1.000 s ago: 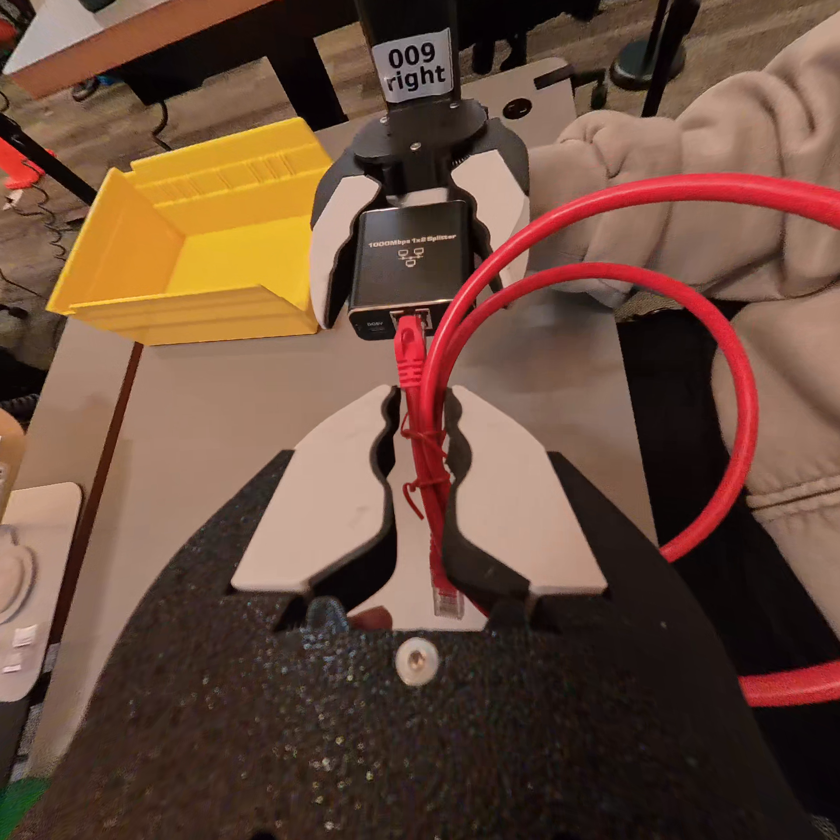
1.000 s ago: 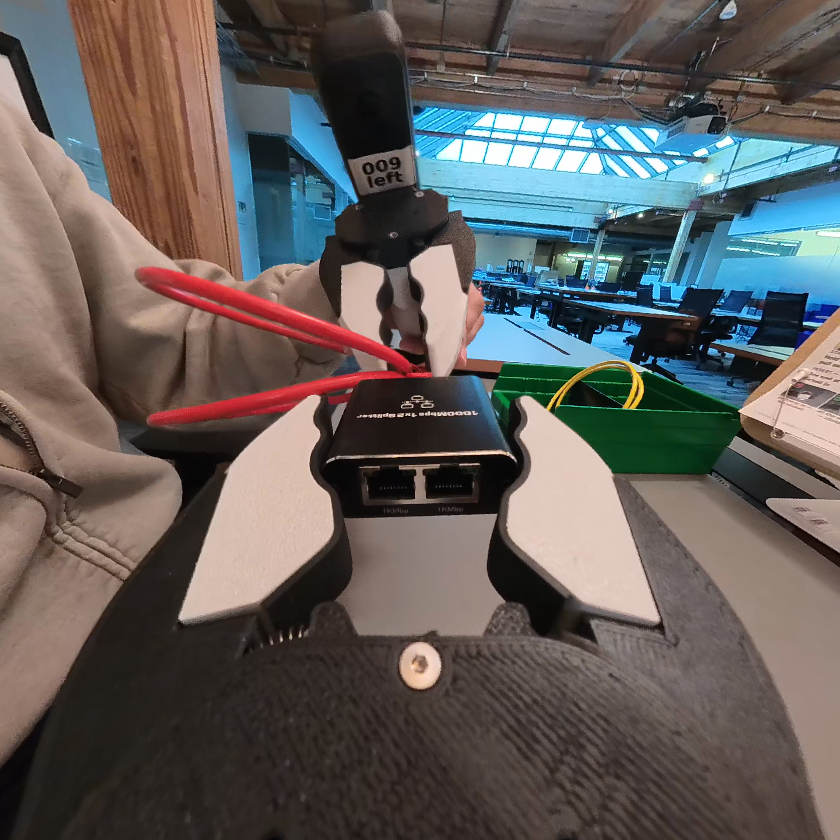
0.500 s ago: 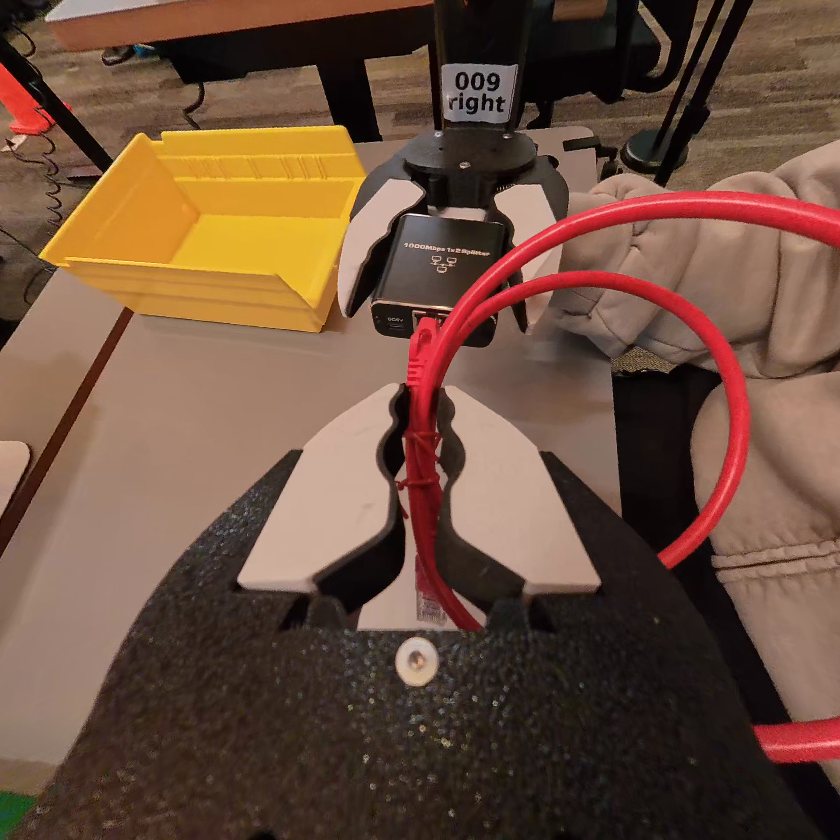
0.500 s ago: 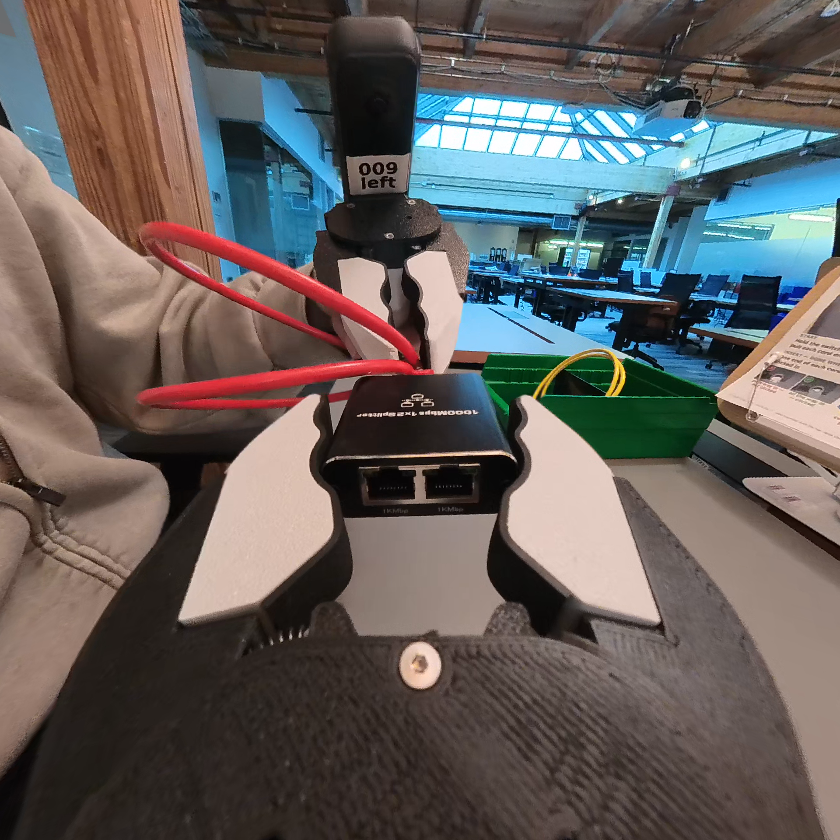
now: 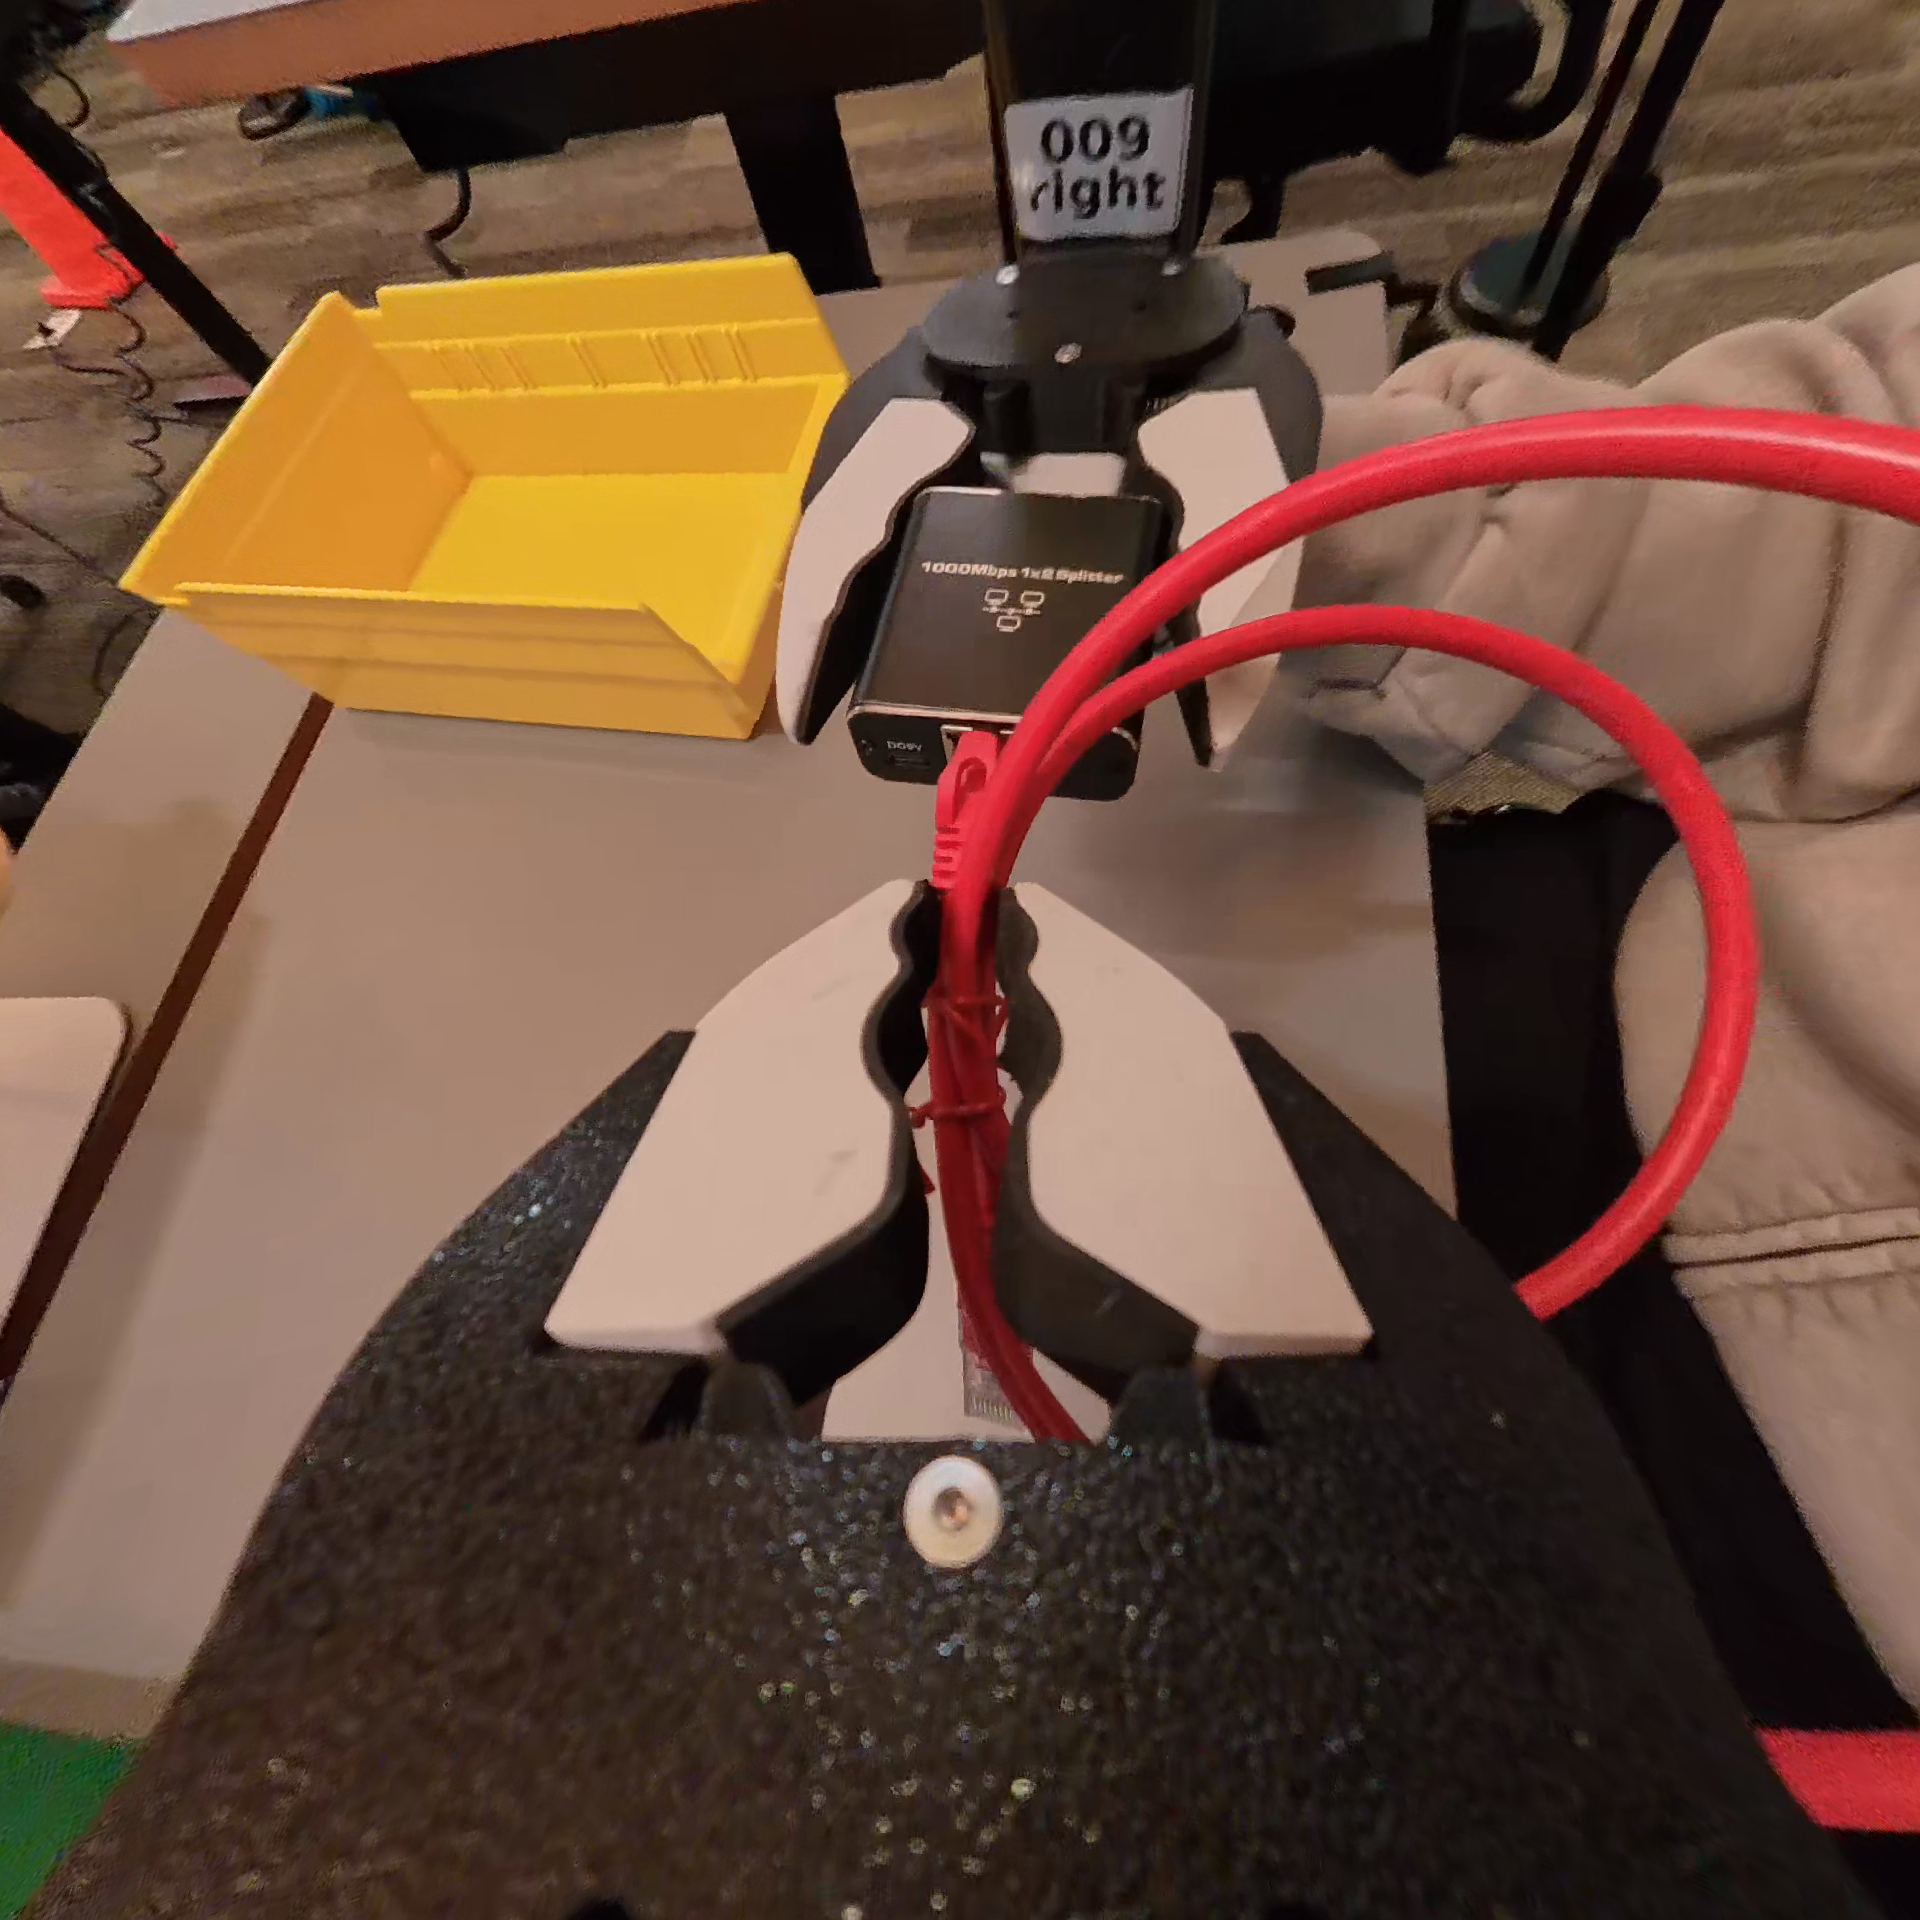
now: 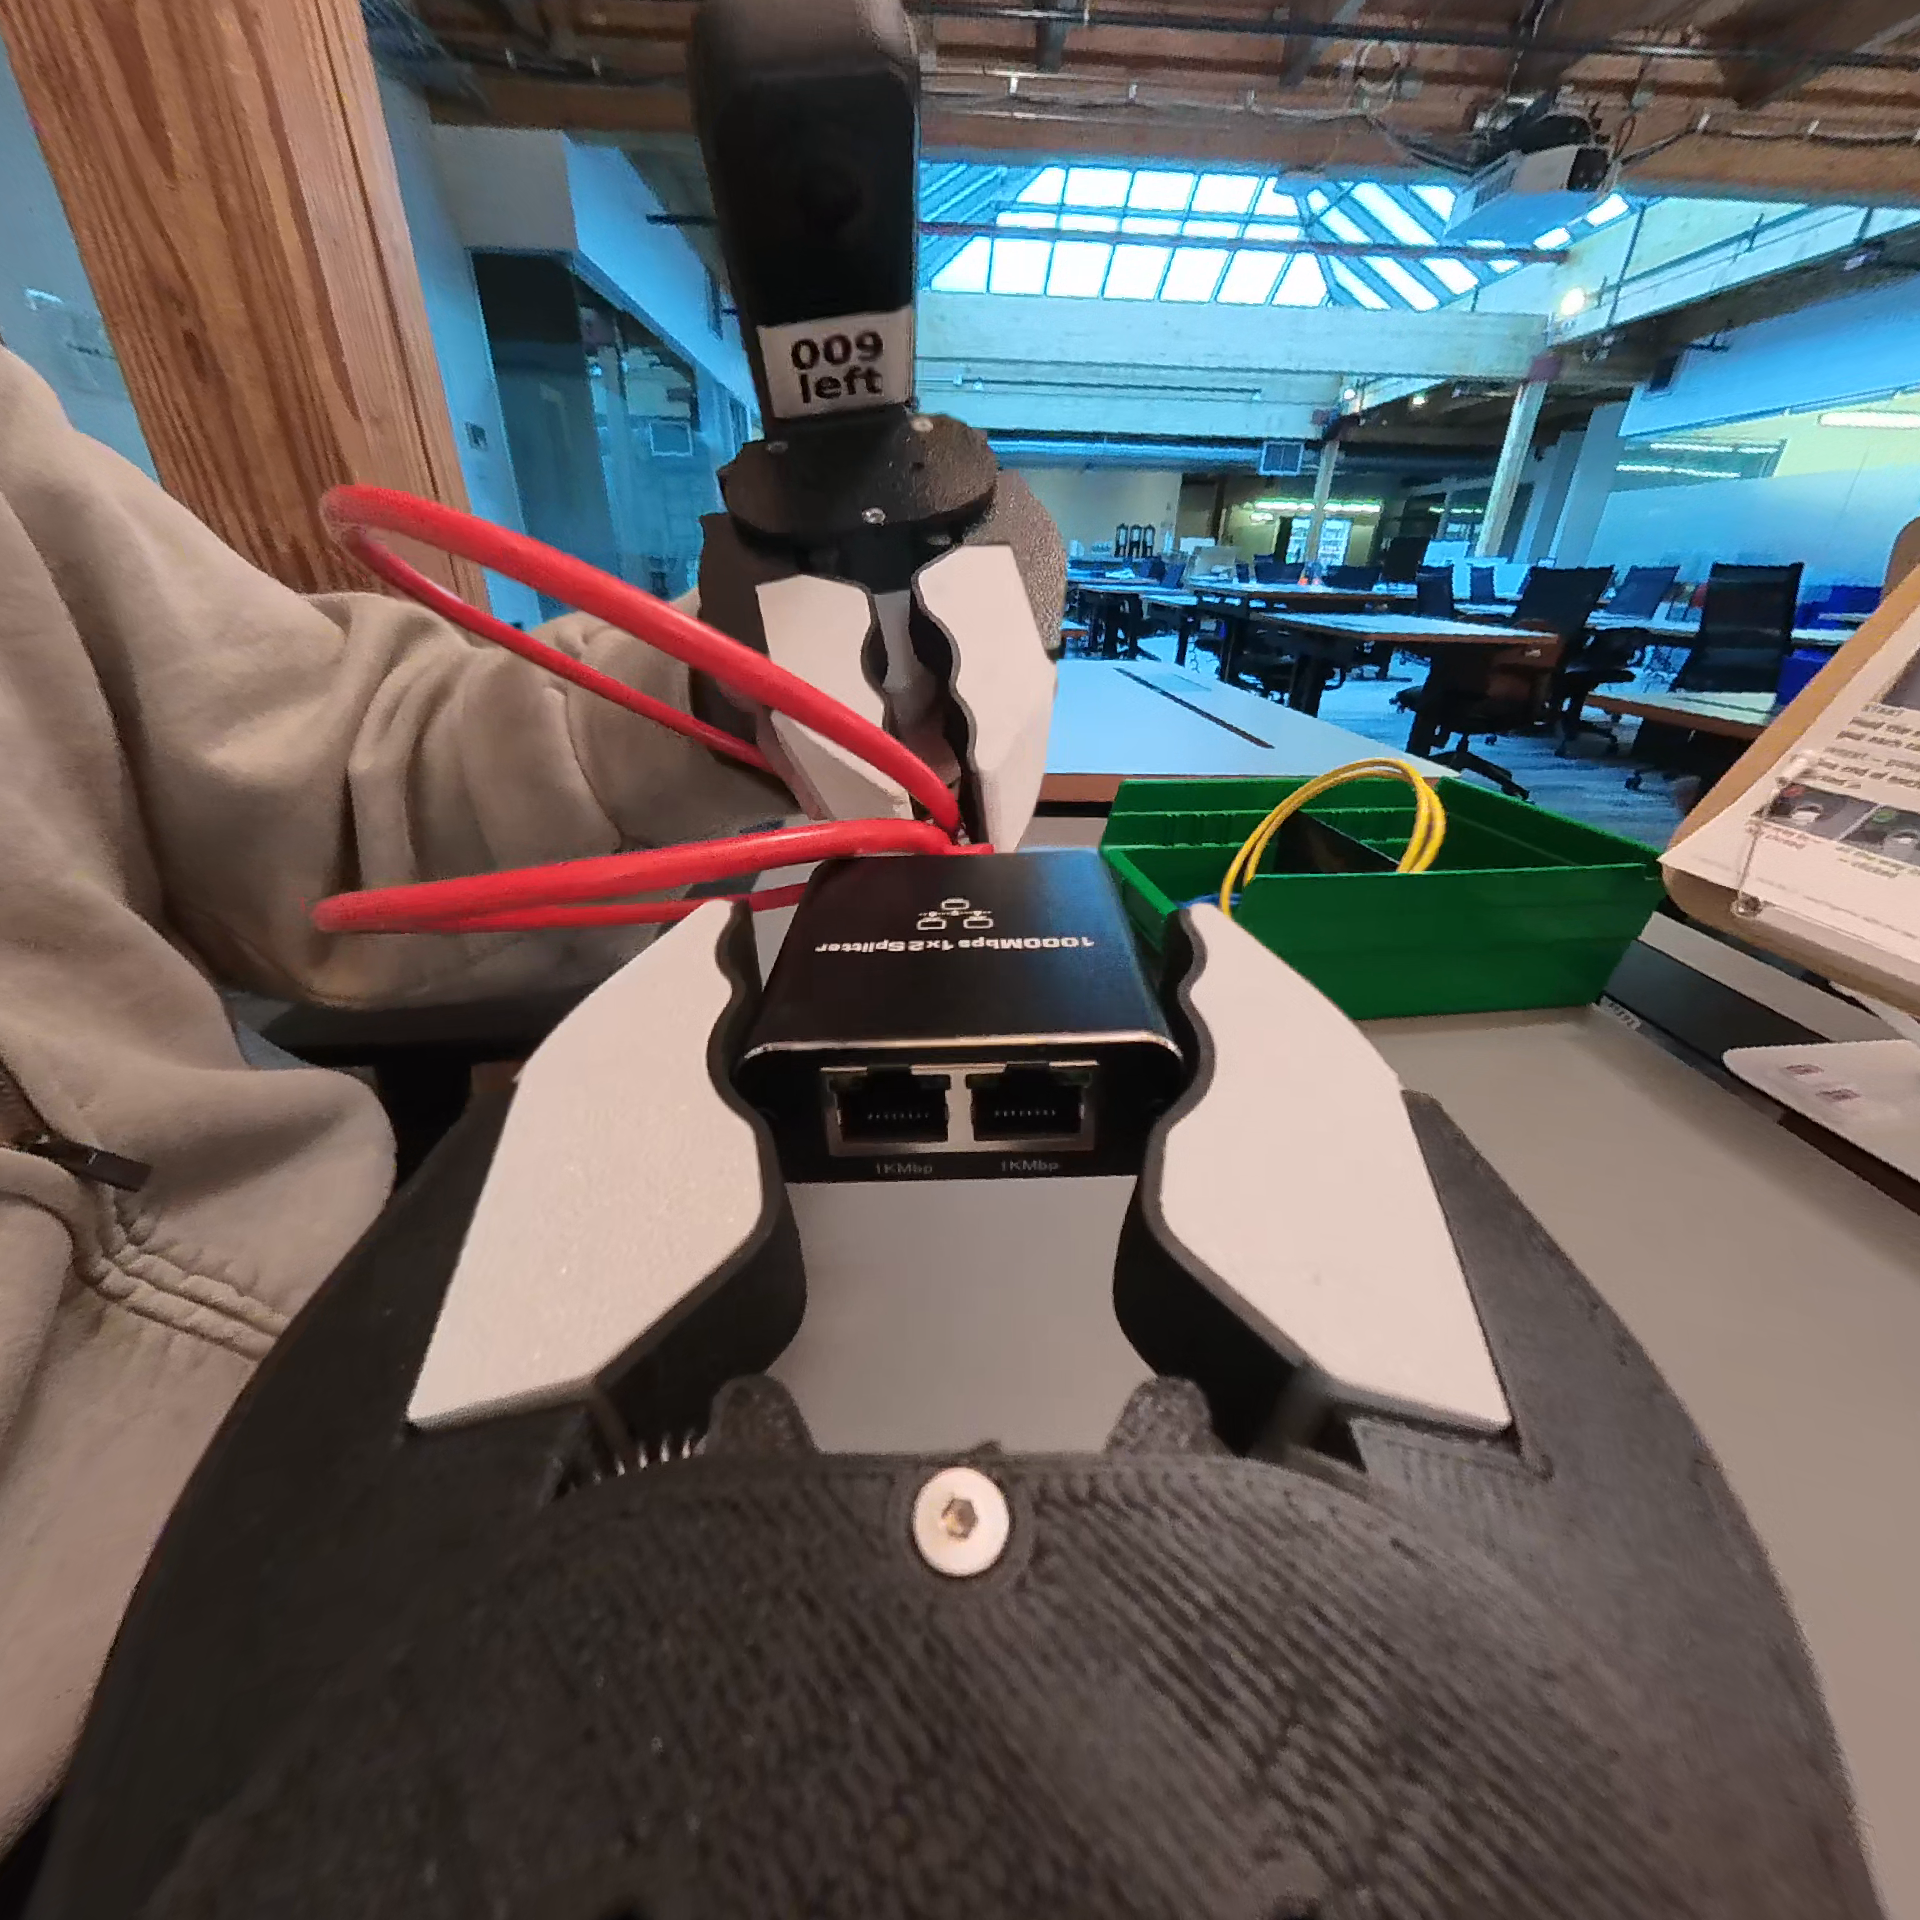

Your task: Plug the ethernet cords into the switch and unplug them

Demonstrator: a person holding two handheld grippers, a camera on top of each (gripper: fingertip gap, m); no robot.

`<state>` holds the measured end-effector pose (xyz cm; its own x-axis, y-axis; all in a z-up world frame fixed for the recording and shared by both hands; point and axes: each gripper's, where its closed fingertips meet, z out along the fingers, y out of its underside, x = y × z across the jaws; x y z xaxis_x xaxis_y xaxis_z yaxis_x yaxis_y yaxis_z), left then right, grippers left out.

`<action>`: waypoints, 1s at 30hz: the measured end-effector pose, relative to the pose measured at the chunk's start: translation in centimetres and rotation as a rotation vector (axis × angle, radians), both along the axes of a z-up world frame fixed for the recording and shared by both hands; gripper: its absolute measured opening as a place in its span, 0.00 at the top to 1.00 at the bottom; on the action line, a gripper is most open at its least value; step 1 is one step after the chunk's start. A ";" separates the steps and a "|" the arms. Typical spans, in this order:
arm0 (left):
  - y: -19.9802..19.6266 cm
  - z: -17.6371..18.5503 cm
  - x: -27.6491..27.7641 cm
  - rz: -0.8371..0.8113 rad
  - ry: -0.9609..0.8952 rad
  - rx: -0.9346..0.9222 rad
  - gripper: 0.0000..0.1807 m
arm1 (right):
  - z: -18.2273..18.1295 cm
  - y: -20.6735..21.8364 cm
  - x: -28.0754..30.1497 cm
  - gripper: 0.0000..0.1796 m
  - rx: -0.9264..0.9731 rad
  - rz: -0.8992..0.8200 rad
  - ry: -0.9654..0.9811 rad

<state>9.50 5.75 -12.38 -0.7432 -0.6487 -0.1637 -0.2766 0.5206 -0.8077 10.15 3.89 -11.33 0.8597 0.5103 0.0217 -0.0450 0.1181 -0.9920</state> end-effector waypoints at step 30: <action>-1.4 2.6 -0.1 0.480 -0.379 -0.184 0.69 | 0.9 -1.0 11.4 0.58 0.036 -0.776 0.015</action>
